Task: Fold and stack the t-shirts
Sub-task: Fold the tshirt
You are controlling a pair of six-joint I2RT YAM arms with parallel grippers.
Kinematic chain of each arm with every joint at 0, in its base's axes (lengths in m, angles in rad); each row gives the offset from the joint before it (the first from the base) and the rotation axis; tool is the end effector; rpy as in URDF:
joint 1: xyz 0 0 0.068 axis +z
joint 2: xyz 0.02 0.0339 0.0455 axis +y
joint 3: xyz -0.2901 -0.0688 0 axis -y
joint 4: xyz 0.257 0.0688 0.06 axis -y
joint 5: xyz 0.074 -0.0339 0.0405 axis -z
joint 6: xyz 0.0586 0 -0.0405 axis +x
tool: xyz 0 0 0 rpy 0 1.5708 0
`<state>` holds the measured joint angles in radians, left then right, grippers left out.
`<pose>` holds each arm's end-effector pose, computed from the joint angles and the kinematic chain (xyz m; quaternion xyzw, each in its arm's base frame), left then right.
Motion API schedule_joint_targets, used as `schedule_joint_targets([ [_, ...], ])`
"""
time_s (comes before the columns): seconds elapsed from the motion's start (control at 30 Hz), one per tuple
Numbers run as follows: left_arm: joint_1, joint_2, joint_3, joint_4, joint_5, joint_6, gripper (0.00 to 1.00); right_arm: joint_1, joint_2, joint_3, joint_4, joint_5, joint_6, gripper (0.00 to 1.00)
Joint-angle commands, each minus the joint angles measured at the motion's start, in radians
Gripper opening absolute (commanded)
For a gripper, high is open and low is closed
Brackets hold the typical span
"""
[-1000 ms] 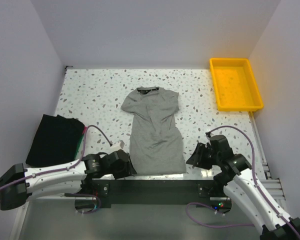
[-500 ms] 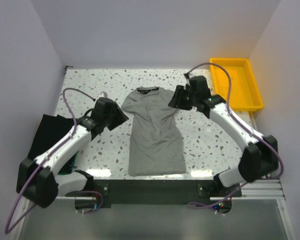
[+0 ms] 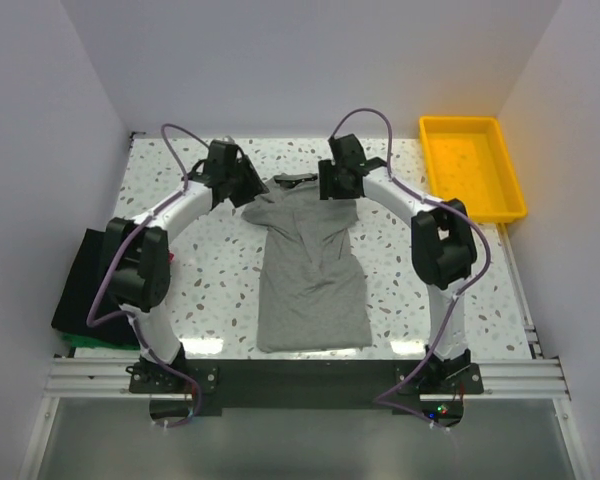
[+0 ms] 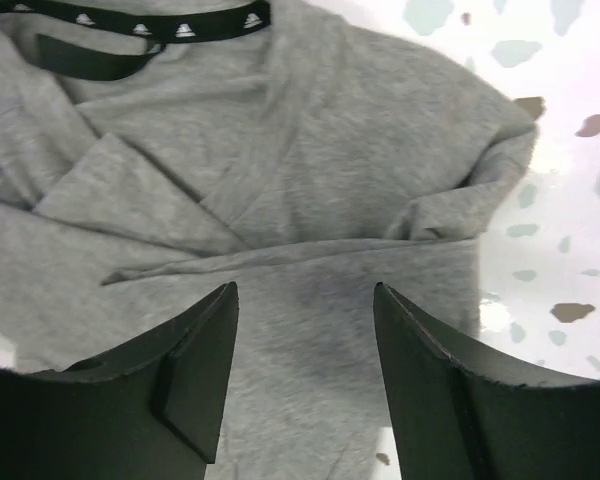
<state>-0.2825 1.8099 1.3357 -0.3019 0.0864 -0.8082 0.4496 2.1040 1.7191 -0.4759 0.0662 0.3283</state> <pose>0.4204 -0.1273 0.2386 -0.2232 0.8939 -0.2346 0.3099 0.4651 0.2201 0.2220 -0.0453 0.9361 0.1030 0.3332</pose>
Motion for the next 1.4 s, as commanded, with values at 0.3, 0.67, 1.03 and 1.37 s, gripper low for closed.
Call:
schedule_joint_targets([
  [0.3,-0.063,0.180,0.207,0.029,0.133,0.110,0.51,-0.005,-0.068,-0.141,0.022,0.161,-0.025,0.52],
  [0.67,-0.156,0.299,0.309,-0.046,0.046,0.141,0.51,-0.034,-0.193,-0.266,0.051,0.093,0.032,0.08],
  [1.03,-0.204,0.359,0.350,-0.063,0.021,0.164,0.51,-0.035,-0.369,-0.423,0.109,0.113,0.084,0.04],
  [1.37,-0.221,0.356,0.356,-0.059,0.029,0.176,0.20,-0.170,-0.222,-0.339,0.212,-0.110,0.097,0.50],
])
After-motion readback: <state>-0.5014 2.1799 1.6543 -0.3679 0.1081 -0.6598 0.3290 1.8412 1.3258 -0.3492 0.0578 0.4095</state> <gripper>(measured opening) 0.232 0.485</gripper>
